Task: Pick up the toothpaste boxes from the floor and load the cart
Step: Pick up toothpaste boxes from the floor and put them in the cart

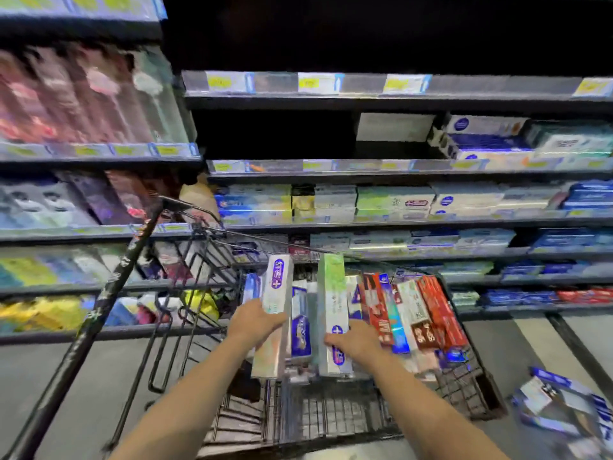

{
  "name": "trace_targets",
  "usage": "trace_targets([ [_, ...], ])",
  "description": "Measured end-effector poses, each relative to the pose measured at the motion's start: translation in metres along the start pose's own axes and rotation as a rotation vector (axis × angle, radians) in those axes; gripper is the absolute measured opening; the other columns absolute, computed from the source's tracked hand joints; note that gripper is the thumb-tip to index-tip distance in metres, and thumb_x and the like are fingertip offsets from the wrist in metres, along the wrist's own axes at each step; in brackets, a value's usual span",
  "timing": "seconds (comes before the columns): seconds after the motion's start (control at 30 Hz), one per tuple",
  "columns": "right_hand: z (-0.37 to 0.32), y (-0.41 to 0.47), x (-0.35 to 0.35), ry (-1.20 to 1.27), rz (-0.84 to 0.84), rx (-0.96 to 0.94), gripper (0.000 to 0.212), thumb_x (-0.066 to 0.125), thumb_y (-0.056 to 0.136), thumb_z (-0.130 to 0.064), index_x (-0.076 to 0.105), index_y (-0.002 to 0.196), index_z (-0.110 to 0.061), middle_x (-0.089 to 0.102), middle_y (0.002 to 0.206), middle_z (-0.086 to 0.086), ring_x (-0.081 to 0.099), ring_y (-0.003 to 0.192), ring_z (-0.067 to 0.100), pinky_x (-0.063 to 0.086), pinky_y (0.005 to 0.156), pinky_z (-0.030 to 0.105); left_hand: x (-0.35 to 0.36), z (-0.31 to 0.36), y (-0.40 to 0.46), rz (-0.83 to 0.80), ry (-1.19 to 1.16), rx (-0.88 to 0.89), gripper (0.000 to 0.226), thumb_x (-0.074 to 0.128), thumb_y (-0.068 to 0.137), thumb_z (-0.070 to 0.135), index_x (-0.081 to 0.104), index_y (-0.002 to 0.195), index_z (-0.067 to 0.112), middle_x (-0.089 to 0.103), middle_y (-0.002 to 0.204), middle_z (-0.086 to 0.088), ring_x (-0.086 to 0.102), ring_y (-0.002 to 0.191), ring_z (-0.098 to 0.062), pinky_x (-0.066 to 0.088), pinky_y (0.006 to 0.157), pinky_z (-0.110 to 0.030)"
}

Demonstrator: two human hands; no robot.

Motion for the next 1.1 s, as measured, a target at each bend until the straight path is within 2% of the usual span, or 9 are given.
trace_targets([
  [0.17,-0.031,0.036,0.04,-0.015,-0.093,0.025,0.042,0.073,0.076,-0.04,0.054,0.092,-0.006,0.057,0.092,0.009,0.053,0.081,0.021,0.044,0.069,0.03,-0.004,-0.042,0.045,-0.015,-0.043,-0.073,0.034,0.067,0.076,0.046,0.058,0.064,0.015,0.056,0.057,-0.001,0.057,0.057,-0.022,0.04,0.052,-0.025],
  [0.27,-0.04,0.061,0.06,-0.048,-0.138,0.011,0.04,0.074,0.074,-0.039,0.054,0.091,-0.01,0.055,0.087,0.007,0.052,0.077,0.018,0.039,0.064,0.026,0.002,-0.061,0.068,0.008,-0.067,-0.132,0.038,0.069,0.074,0.048,0.067,0.078,0.01,0.062,0.064,-0.004,0.061,0.064,-0.023,0.047,0.058,-0.031],
  [0.4,-0.037,0.092,0.088,-0.059,-0.199,0.043,0.032,0.075,0.065,-0.039,0.056,0.076,-0.014,0.062,0.074,0.008,0.059,0.066,0.013,0.042,0.054,0.022,0.022,-0.074,0.1,-0.019,-0.039,-0.194,0.04,0.065,0.074,0.049,0.068,0.091,0.013,0.068,0.081,-0.005,0.064,0.073,-0.021,0.051,0.065,-0.028],
  [0.47,-0.031,0.107,0.098,-0.067,-0.208,0.053,0.034,0.071,0.058,-0.042,0.06,0.075,-0.015,0.061,0.074,0.005,0.057,0.067,0.015,0.046,0.059,0.025,0.031,-0.078,0.112,-0.014,-0.026,-0.223,0.038,0.065,0.075,0.047,0.066,0.093,0.014,0.066,0.085,-0.004,0.061,0.075,-0.022,0.052,0.071,-0.028],
  [0.6,-0.027,0.13,0.103,-0.133,-0.211,0.083,0.034,0.073,0.07,-0.037,0.054,0.08,-0.011,0.06,0.08,0.006,0.059,0.081,0.021,0.047,0.066,0.032,0.041,-0.083,0.125,0.0,-0.046,-0.27,0.04,0.066,0.072,0.044,0.065,0.097,0.013,0.069,0.097,-0.007,0.065,0.091,-0.027,0.053,0.079,-0.031],
  [0.77,-0.034,0.142,0.106,-0.216,-0.208,0.06,0.043,0.071,0.077,-0.046,0.042,0.072,-0.015,0.048,0.073,-0.001,0.048,0.067,0.014,0.04,0.059,0.027,0.039,-0.086,0.135,0.019,-0.021,-0.269,0.048,0.069,0.074,0.047,0.058,0.104,0.011,0.066,0.107,-0.008,0.061,0.1,-0.026,0.047,0.078,-0.029],
  [0.9,-0.034,0.139,0.104,-0.18,-0.21,0.027,0.039,0.069,0.084,-0.033,0.051,0.108,-0.008,0.058,0.099,0.004,0.056,0.086,0.019,0.046,0.073,0.03,0.036,-0.084,0.135,0.001,-0.09,-0.259,0.047,0.072,0.073,0.042,0.057,0.107,0.013,0.068,0.106,-0.006,0.064,0.098,-0.025,0.052,0.081,-0.032],
  [1.03,-0.051,0.132,0.083,-0.206,-0.185,-0.06,0.048,0.057,0.093,-0.031,0.041,0.129,-0.006,0.059,0.11,0.01,0.056,0.085,0.021,0.044,0.071,0.028,0.02,-0.076,0.129,0.029,-0.133,-0.198,0.044,0.066,0.083,0.032,0.052,0.118,0.011,0.065,0.114,-0.005,0.062,0.101,-0.024,0.049,0.079,-0.031],
  [1.1,-0.058,0.127,0.066,-0.242,-0.146,-0.103,0.058,0.052,0.095,-0.033,0.031,0.142,-0.006,0.058,0.122,0.012,0.06,0.099,0.025,0.047,0.08,0.03,0.006,-0.069,0.124,0.057,-0.095,-0.151,0.042,0.061,0.088,0.032,0.05,0.122,0.009,0.062,0.116,-0.008,0.059,0.104,-0.026,0.04,0.074,-0.026],
])
Point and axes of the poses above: each hand's wrist, its own y-axis towards the middle knuckle, its own x-axis out of the palm, z = x × y, the point moved 7 cm from there along y, towards the middle knuckle
